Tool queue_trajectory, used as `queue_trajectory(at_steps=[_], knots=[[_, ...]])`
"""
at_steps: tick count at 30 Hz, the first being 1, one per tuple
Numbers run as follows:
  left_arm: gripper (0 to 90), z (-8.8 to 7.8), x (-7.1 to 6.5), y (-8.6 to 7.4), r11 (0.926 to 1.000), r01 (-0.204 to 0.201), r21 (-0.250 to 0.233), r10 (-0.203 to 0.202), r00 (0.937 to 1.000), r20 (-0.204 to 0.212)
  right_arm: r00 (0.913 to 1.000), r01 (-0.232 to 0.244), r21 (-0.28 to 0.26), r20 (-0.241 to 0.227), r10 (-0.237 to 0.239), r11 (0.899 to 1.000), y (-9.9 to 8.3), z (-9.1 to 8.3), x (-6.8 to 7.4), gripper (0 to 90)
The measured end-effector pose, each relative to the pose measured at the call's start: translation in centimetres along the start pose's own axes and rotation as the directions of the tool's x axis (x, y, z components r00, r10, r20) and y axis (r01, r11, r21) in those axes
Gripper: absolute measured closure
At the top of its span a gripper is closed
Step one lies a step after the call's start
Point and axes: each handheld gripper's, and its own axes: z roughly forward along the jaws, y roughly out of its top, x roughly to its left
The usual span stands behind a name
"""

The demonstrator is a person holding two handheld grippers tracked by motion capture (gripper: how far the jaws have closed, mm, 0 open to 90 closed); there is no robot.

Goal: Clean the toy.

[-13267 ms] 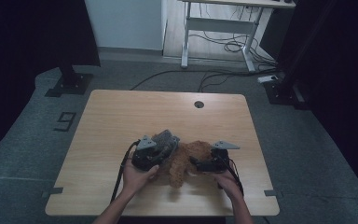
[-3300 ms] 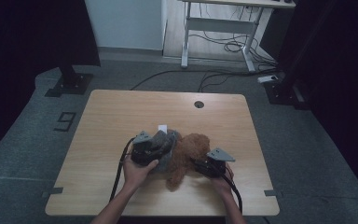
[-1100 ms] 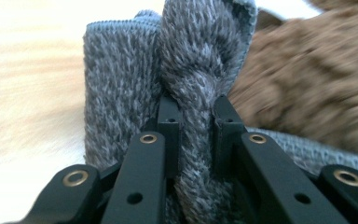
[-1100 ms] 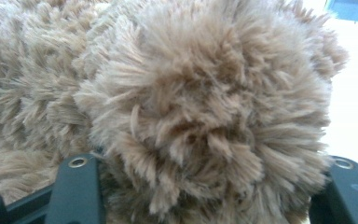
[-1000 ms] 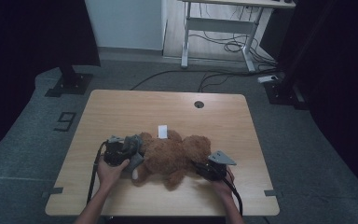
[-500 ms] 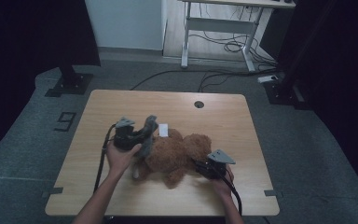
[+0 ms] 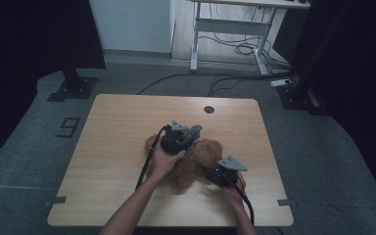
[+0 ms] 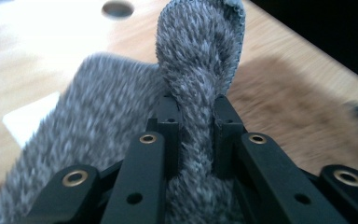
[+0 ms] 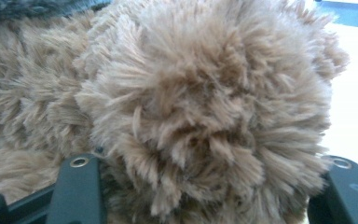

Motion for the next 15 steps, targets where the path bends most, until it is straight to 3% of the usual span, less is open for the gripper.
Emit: queue_trajectory(at_steps=[2,4,7,10,15], knots=[[77.2,-0.8,0.7,-0.5,0.9999,0.011,-0.009,-0.011,0.9999,-0.002,1.0000,0.010,0.002,-0.003,-0.010,1.000,0.0,-0.1,0.1,36.5],[77.2,-1.7,1.5,-0.9,0.9997,0.010,-0.020,-0.011,0.9991,-0.042,1.0000,0.007,0.002,-0.005,-0.007,1.000,-0.1,-0.2,0.1,36.5],[77.3,-3.1,3.2,-2.0,0.9989,0.040,-0.025,-0.042,0.9974,-0.059,0.9999,0.012,0.002,-0.006,-0.012,1.000,-0.2,-0.3,0.1,36.5],[77.3,-4.1,4.6,-3.3,0.9985,0.049,-0.025,-0.051,0.9934,-0.103,0.9999,0.010,0.004,-0.004,-0.010,1.000,-0.2,-0.3,0.1,36.5],[77.6,-4.9,6.1,-5.2,0.9960,0.084,-0.031,-0.087,0.9893,-0.117,0.9999,0.012,0.002,0.001,-0.012,1.000,-0.2,-0.3,0.3,36.6]])
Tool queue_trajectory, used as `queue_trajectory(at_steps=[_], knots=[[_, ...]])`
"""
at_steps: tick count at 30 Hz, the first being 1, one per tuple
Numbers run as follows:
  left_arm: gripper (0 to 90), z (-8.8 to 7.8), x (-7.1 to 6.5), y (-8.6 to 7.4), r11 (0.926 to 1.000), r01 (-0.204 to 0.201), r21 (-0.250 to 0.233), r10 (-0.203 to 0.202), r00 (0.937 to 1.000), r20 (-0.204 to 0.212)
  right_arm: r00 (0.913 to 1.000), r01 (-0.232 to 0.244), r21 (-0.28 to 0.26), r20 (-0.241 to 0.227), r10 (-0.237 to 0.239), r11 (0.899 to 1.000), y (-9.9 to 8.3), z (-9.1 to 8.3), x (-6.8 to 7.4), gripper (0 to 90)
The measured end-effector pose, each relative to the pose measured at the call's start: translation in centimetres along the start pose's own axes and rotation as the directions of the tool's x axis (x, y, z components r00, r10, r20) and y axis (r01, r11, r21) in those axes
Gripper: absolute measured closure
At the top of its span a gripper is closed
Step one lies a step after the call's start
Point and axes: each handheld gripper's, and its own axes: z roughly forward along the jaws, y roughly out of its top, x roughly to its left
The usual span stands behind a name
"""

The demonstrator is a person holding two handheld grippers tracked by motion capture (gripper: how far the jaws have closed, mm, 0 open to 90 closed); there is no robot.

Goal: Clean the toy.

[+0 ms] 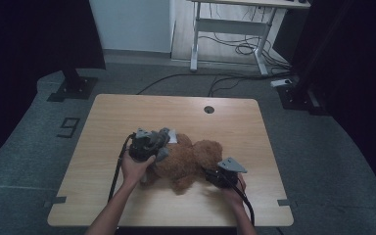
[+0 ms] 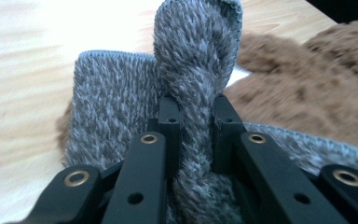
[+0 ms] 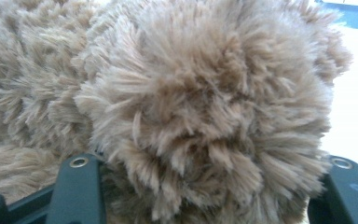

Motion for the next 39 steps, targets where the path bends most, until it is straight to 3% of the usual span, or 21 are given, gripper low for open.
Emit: queue_trajectory(at_steps=[6,11,13,15,17,20,23,27,33,36,39], knots=[[77.7,-0.3,1.4,-1.8,0.9997,0.003,0.026,-0.002,0.9992,-0.039,1.0000,-0.005,0.000,-0.002,0.005,1.000,0.0,0.0,0.0,36.6],[77.6,-0.8,3.0,-3.6,0.9974,0.043,0.058,-0.040,0.9975,-0.059,1.0000,-0.007,0.000,-0.003,0.007,1.000,0.0,0.0,-0.1,36.6],[77.5,-1.4,3.1,-3.3,0.9976,0.045,0.053,-0.042,0.9974,-0.058,1.0000,-0.008,0.003,-0.003,0.008,1.000,0.0,0.0,-0.1,36.7],[77.5,-2.7,2.7,-1.9,0.9995,0.029,0.016,-0.028,0.9986,-0.045,0.9999,-0.012,0.002,-0.006,0.012,1.000,0.0,0.0,-0.1,36.6],[77.5,-3.5,1.7,-0.3,0.9999,0.002,-0.016,-0.002,0.9996,-0.028,0.9999,-0.012,0.003,-0.008,0.012,1.000,0.0,0.0,-0.2,36.6],[77.5,-3.9,-0.8,2.6,0.9974,-0.041,-0.059,0.042,0.9989,0.022,0.9999,-0.012,0.002,-0.010,0.012,1.000,0.0,0.0,-0.2,36.6],[77.4,-2.7,-4.1,4.9,0.9938,-0.091,-0.064,0.096,0.9927,0.074,0.9999,-0.009,0.002,-0.012,0.009,1.000,0.0,0.0,-0.2,36.6],[77.4,0.4,-8.6,7.0,0.9904,-0.131,-0.044,0.136,0.9783,0.156,0.9999,-0.007,0.000,-0.011,0.007,1.000,0.0,0.0,-0.3,36.5],[77.3,5.1,-14.2,7.8,0.9796,-0.201,-0.002,0.197,0.9588,0.205,0.9999,-0.008,0.001,-0.015,0.008,1.000,0.0,-0.1,-0.2,36.5],[77.1,6.5,-15.5,7.1,0.9741,-0.225,0.022,0.215,0.9529,0.213,0.9999,-0.006,0.003,-0.015,0.006,1.000,0.0,-0.1,-0.3,36.5],[77.0,6.7,-15.3,6.5,0.9697,-0.243,0.022,0.236,0.9549,0.181,0.9998,-0.009,0.008,-0.016,0.009,1.000,-0.1,-0.2,-0.3,36.5]])
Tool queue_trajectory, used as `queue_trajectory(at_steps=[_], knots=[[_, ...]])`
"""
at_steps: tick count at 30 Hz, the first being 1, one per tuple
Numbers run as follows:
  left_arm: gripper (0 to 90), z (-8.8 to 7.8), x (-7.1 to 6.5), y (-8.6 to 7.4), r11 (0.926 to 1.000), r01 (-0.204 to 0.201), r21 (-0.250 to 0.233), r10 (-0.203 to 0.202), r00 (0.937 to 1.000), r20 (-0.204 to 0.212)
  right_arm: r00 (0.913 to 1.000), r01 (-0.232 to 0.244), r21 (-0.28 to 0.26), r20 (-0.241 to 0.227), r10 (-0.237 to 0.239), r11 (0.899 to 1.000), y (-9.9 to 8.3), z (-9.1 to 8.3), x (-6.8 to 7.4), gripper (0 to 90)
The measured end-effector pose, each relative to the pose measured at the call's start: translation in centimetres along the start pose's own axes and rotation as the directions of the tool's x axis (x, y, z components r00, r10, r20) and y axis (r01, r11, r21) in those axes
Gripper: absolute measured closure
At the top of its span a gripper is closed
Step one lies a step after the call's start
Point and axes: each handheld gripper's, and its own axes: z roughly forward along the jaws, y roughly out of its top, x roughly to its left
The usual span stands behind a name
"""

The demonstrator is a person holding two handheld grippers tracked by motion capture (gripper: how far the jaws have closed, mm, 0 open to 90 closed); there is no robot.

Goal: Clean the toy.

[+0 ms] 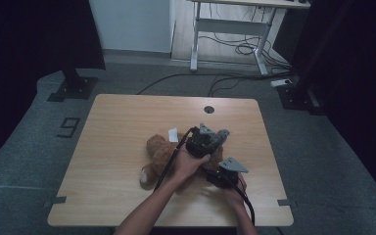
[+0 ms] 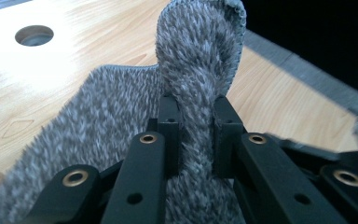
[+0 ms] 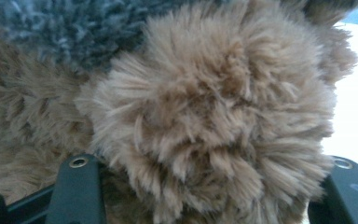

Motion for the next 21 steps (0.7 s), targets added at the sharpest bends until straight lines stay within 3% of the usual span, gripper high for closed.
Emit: queue_trajectory(at_steps=[3,5,7,9,11,13,18,21], knots=[[76.9,-0.6,0.9,-0.5,0.9997,-0.022,0.010,0.023,0.9969,-0.076,0.9999,0.009,0.001,0.004,-0.009,1.000,0.0,0.0,0.1,36.5],[76.9,-1.2,1.8,-0.9,0.9999,0.002,0.017,0.000,0.9960,-0.090,0.9999,0.013,-0.001,0.007,-0.013,1.000,0.0,0.0,0.2,36.5],[77.1,-1.8,3.0,-1.4,0.9988,0.005,0.048,0.002,0.9912,-0.133,0.9999,0.013,-0.001,0.007,-0.013,1.000,0.0,0.0,0.2,36.5],[77.2,-2.5,4.6,-2.4,0.9977,0.047,0.050,-0.040,0.9914,-0.125,0.9999,0.011,-0.002,0.005,-0.011,1.000,0.0,0.0,0.1,36.5],[77.1,-3.7,6.1,-3.2,0.9951,0.099,0.008,-0.098,0.9912,-0.089,0.9999,0.012,-0.002,0.003,-0.012,1.000,0.0,0.0,0.2,36.4],[77.0,-5.1,7.0,-3.9,0.9962,0.085,-0.020,-0.087,0.9886,-0.123,0.9999,0.010,-0.002,0.003,-0.010,1.000,0.0,0.0,0.2,36.4],[76.9,-7.7,10.4,-6.3,0.9836,0.174,-0.047,-0.179,0.9739,-0.140,0.9999,0.012,-0.003,0.003,-0.012,1.000,0.0,0.0,0.1,36.4],[76.9,-8.5,11.8,-7.8,0.9789,0.201,-0.038,-0.204,0.9644,-0.168,1.0000,0.009,-0.001,0.003,-0.009,1.000,0.0,0.0,0.2,36.4]])
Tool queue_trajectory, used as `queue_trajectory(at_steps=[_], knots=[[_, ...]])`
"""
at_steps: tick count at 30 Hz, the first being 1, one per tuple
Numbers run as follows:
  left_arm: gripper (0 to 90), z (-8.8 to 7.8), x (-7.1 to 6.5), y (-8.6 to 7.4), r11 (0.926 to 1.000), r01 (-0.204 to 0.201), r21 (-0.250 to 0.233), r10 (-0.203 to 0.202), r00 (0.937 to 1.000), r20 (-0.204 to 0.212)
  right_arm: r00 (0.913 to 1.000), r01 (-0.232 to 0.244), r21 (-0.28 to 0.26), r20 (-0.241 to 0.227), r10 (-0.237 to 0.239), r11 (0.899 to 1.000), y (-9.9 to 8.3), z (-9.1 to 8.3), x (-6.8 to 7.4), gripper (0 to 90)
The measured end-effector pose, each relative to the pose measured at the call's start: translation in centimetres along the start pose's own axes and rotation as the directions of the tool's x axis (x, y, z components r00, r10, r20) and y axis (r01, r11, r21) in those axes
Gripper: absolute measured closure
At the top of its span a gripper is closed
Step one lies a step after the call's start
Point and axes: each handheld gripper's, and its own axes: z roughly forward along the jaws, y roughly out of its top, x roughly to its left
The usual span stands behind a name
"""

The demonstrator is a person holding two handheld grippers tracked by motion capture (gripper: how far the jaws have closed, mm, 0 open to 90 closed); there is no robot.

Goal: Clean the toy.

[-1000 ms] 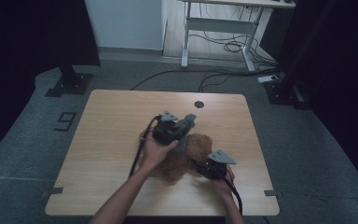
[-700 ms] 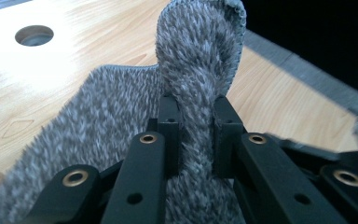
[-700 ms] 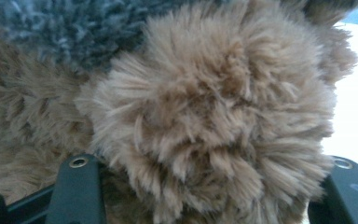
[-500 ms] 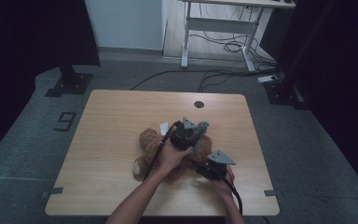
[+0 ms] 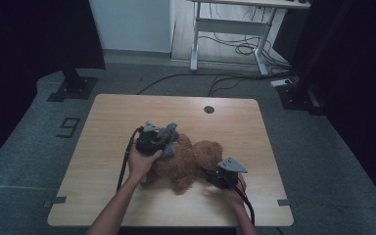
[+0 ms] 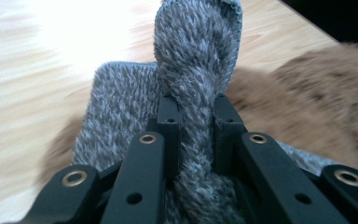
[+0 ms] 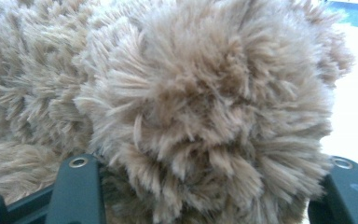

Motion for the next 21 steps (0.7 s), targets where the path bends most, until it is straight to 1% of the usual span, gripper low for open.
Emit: queue_trajectory(at_steps=[1,3,5,8,10,11,13,15,18,20,21], knots=[[76.9,-0.1,0.6,-0.5,0.9999,0.013,0.004,-0.013,0.9999,-0.005,1.0000,-0.001,0.000,0.000,0.001,1.000,0.0,0.0,0.0,36.4],[76.9,-0.5,1.9,-1.5,0.9988,0.047,0.011,-0.047,0.9989,-0.003,1.0000,-0.002,0.000,0.000,0.002,1.000,0.0,0.0,0.0,36.4],[76.8,-0.8,2.9,-2.4,0.9974,0.068,0.021,-0.068,0.9976,-0.014,1.0000,-0.002,0.000,0.001,0.002,1.000,0.0,0.0,0.0,36.4],[76.5,-1.2,4.1,-3.5,0.9947,0.091,0.047,-0.090,0.9955,-0.029,1.0000,-0.003,0.000,0.002,0.003,1.000,0.0,0.0,0.0,36.4],[76.3,-1.8,4.6,-3.9,0.9942,0.101,0.038,-0.099,0.9943,-0.038,1.0000,-0.004,0.000,0.003,0.004,1.000,0.0,0.0,0.0,36.4],[76.3,-2.2,4.8,-3.9,0.9945,0.099,0.035,-0.098,0.9945,-0.039,1.0000,-0.005,0.002,0.003,0.005,1.000,0.0,0.0,0.0,36.4],[76.3,-3.0,4.7,-3.4,0.9954,0.096,0.009,-0.095,0.9948,-0.035,1.0000,-0.007,0.000,0.002,0.007,1.000,0.0,0.0,-0.1,36.4],[76.3,-3.7,4.2,-2.4,0.9965,0.081,-0.020,-0.081,0.9965,-0.020,1.0000,-0.007,0.000,0.002,0.007,1.000,0.0,0.1,-0.1,36.4],[76.2,-4.2,2.6,-0.4,0.9978,0.035,-0.057,-0.035,0.9994,-0.006,0.9999,-0.003,-0.002,0.013,0.003,1.000,0.1,0.2,0.0,36.5],[76.2,-4.1,1.6,0.7,0.9973,0.025,-0.069,-0.024,0.9996,0.012,0.9998,-0.002,-0.003,0.021,0.002,1.000,0.1,0.3,0.1,36.7],[76.1,-3.8,0.8,1.3,0.9971,0.014,-0.074,-0.013,0.9996,0.025,0.9997,-0.003,-0.002,0.024,0.003,1.000,0.2,0.4,0.1,36.8]])
